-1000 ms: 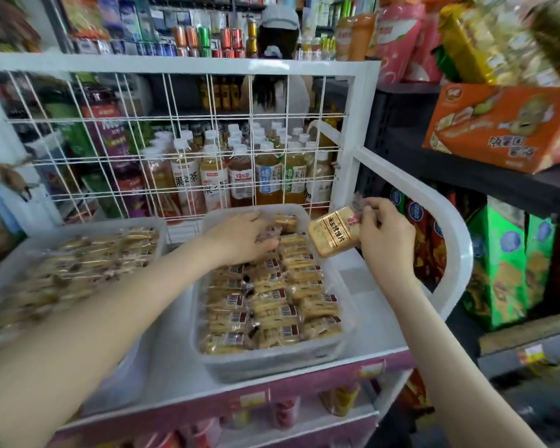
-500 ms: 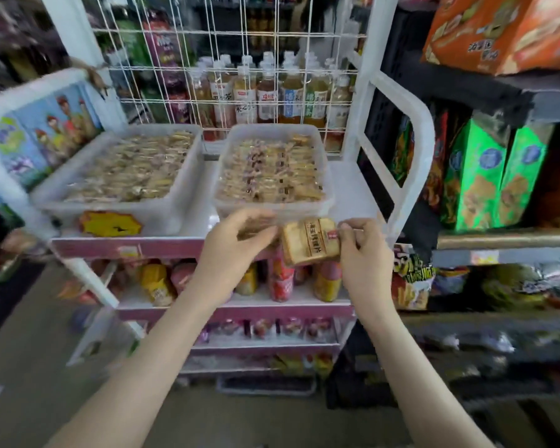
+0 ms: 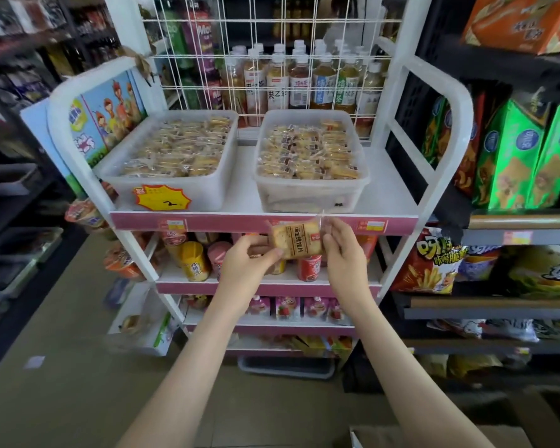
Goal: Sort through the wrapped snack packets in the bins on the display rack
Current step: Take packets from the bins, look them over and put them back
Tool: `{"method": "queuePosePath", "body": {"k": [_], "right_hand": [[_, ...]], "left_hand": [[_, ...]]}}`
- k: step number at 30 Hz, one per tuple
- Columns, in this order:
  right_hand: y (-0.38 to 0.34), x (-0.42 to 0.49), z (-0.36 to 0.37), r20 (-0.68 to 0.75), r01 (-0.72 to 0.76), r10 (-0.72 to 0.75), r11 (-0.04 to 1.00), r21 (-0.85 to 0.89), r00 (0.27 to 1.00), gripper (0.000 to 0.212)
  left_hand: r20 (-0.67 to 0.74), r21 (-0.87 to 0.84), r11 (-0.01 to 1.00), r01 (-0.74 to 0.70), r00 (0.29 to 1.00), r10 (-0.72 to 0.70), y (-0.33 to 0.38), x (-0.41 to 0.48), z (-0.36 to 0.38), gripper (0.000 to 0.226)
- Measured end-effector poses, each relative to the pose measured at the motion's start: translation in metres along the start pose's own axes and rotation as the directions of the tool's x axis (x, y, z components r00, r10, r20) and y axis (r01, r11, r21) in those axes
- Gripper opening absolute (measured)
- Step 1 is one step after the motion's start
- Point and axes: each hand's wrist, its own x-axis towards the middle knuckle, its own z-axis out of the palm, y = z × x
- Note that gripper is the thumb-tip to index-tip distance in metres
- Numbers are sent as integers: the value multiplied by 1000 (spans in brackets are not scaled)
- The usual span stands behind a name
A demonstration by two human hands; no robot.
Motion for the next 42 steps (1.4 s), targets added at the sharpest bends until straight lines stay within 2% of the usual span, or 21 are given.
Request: {"method": "queuePosePath", "body": {"k": [4, 7, 13, 21, 23, 26, 27, 29, 31, 33, 34, 36, 38, 40, 41, 42], "right_hand": [[10, 1, 6, 30, -63, 62, 997, 33, 998, 33], [12, 0, 10, -2, -66, 66, 998, 19, 998, 28], [15, 1, 14, -87, -87, 91, 995, 43, 992, 20], [16, 6, 13, -113, -138, 167, 964, 226, 980, 23], [16, 6, 14, -97, -143, 173, 955, 261, 980, 23], [13, 5, 14, -102, -127, 155, 964, 234, 983, 22], [10, 5, 13, -106, -110, 134, 972, 205, 985, 22], [4, 5, 12, -103, -61, 73, 992, 114, 992, 20], [-3, 2, 13, -69, -8, 10, 999, 31, 998, 19], [-10, -3, 19, 5, 22, -22, 1000, 10, 1000, 19], [-12, -5, 21, 49, 29, -30, 1000, 11, 998, 19], [-15, -10, 24, 131, 35, -42, 998, 54, 990, 23], [-10, -11, 20, 143, 5, -32, 982, 190, 989, 25], [-3, -8, 14, 99, -91, 65, 954, 287, 993, 25], [1, -7, 12, 110, -169, 143, 945, 281, 984, 27], [4, -6, 10, 162, -260, 225, 935, 242, 961, 31]], "left_hand": [[33, -34, 999, 43, 999, -41, -10, 7, -13, 21], [59, -59, 996, 70, 996, -67, -17, 12, -21, 15], [77, -3, 999, 35, 996, -35, -23, 18, -25, 9], [60, -82, 996, 28, 998, -23, -24, 24, -33, 9], [41, -18, 1000, 6, 999, -5, -25, 25, -33, 9], [34, 173, 983, -56, 998, 51, -26, 25, -31, 10], [28, 293, 951, -103, 995, 99, -24, 22, -29, 21], [35, 514, 819, -254, 961, 276, -23, 14, -24, 58], [128, 618, 654, -436, 877, 463, -22, 5, -17, 85], [224, 669, 526, -525, 818, 530, -27, 2, -7, 90], [233, 675, 518, -525, 818, 526, -29, 3, -3, 86], [166, 623, 620, -476, 856, 491, -28, 4, 0, 67], [70, 452, 805, -385, 915, 398, -24, 4, -3, 51], [94, 54, 974, -222, 972, 217, -20, 4, -8, 42], [155, -188, 973, -131, 975, 161, -20, 4, -10, 39], [206, -401, 914, -55, 967, 148, -21, 3, -10, 38]]}}
